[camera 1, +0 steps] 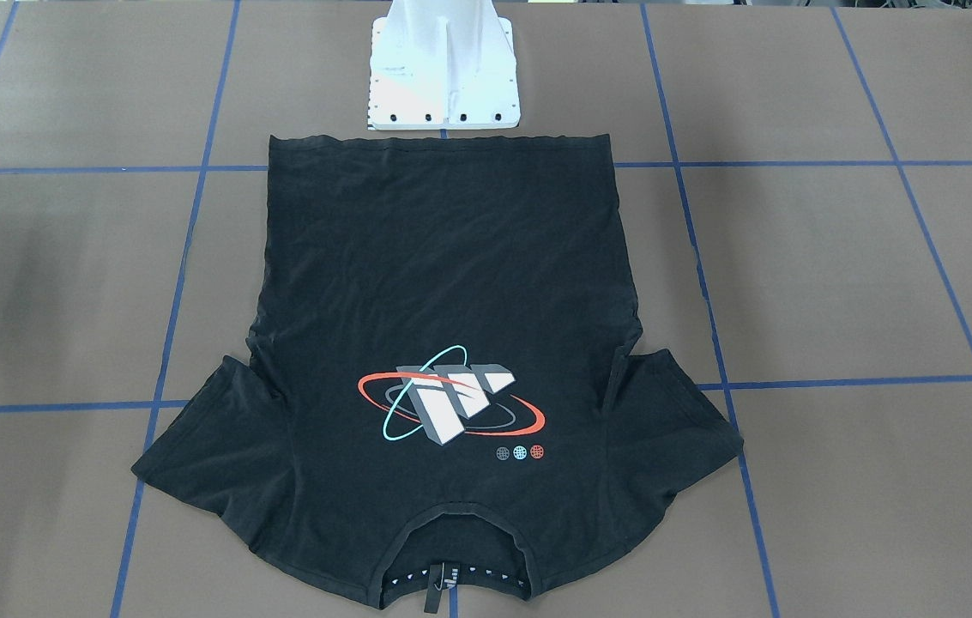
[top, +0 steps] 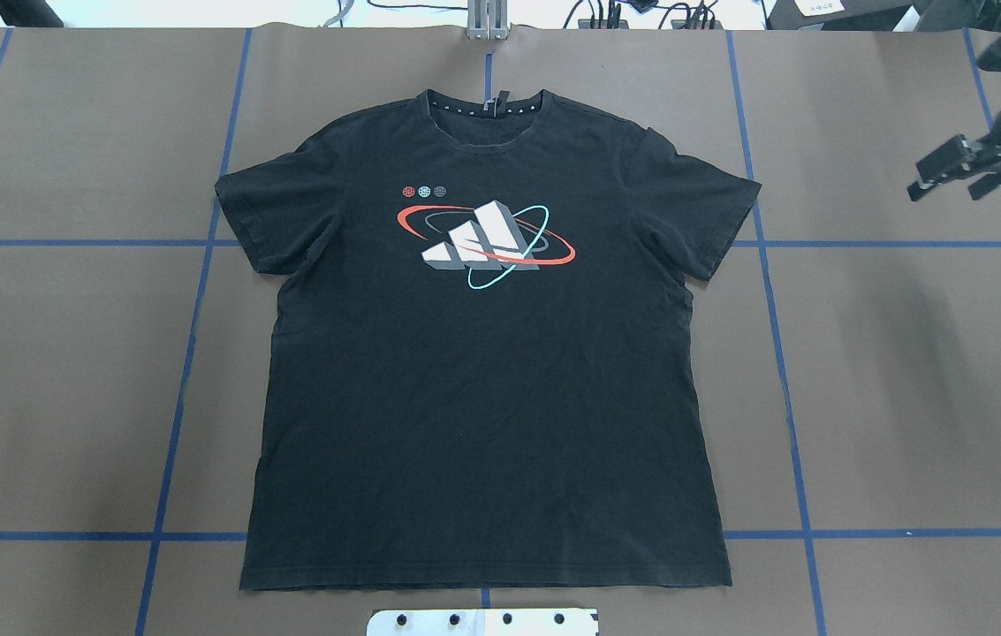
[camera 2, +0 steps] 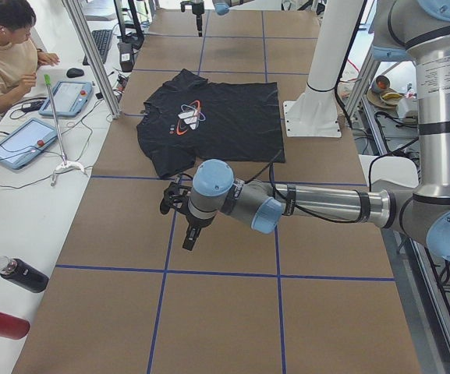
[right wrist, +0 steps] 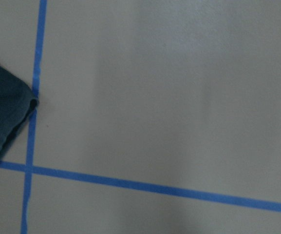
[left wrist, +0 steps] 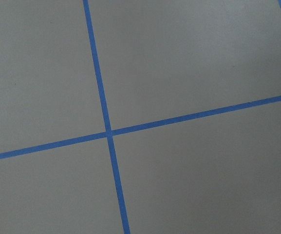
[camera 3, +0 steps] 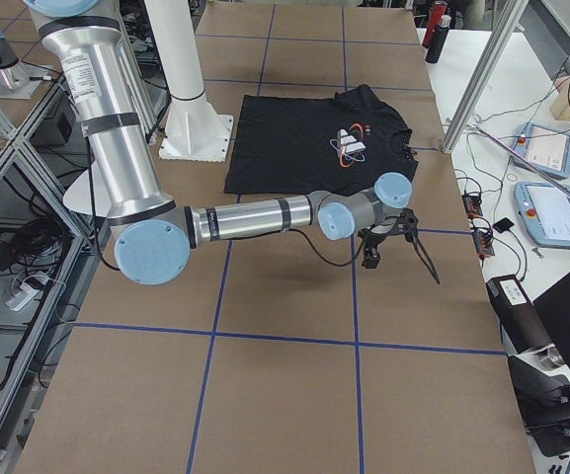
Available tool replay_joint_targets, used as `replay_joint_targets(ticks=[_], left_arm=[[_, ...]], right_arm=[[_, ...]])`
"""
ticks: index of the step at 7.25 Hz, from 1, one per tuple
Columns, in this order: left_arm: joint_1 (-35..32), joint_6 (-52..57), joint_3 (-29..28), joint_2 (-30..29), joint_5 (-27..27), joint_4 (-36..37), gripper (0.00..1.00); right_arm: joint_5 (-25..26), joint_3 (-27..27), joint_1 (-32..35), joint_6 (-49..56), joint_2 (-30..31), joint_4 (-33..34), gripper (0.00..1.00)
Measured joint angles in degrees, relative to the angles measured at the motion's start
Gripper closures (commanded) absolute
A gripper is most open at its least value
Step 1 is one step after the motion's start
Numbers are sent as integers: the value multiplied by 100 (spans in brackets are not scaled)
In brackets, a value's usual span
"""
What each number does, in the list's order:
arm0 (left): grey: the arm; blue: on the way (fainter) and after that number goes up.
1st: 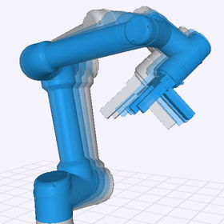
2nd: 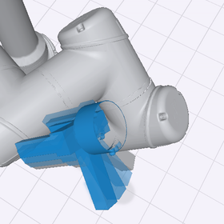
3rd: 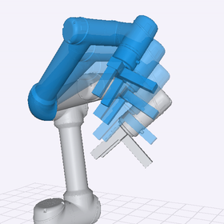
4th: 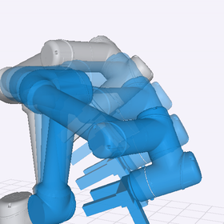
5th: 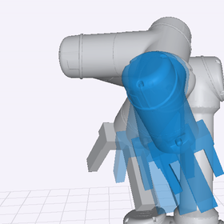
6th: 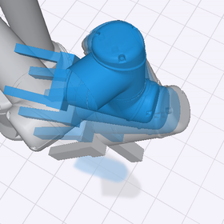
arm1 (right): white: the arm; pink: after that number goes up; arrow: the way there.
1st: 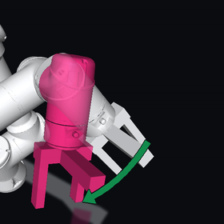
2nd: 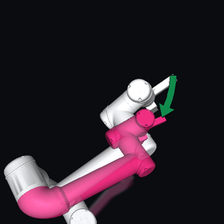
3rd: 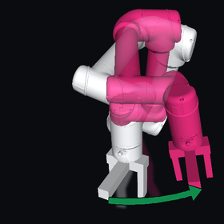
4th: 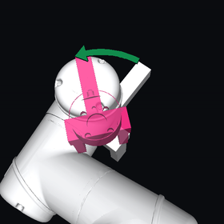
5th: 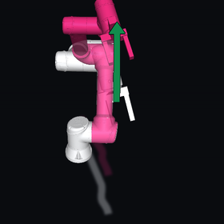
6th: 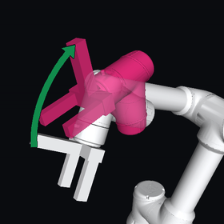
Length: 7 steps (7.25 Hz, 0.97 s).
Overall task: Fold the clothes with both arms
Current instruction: 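Move the right gripper in toward the shirt's shoulder nearest it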
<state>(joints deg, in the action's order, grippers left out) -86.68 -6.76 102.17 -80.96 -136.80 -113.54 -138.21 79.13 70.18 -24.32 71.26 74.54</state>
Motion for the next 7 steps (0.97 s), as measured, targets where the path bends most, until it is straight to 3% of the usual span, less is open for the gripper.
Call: replay_joint_targets(ticks=[2, 4, 7], left_arm=[[35, -21, 6, 0, 2, -112, 0], [44, -14, -20, -7, 23, -133, 0], [46, -10, -35, -26, 38, -134, 0]], right_arm=[[339, -565, -509, -1186, -543, -825, 7], [1049, -859, -1012, -2424, -753, -1540, 11], [1646, -1299, -1316, -3065, -1003, -2354, 13]])
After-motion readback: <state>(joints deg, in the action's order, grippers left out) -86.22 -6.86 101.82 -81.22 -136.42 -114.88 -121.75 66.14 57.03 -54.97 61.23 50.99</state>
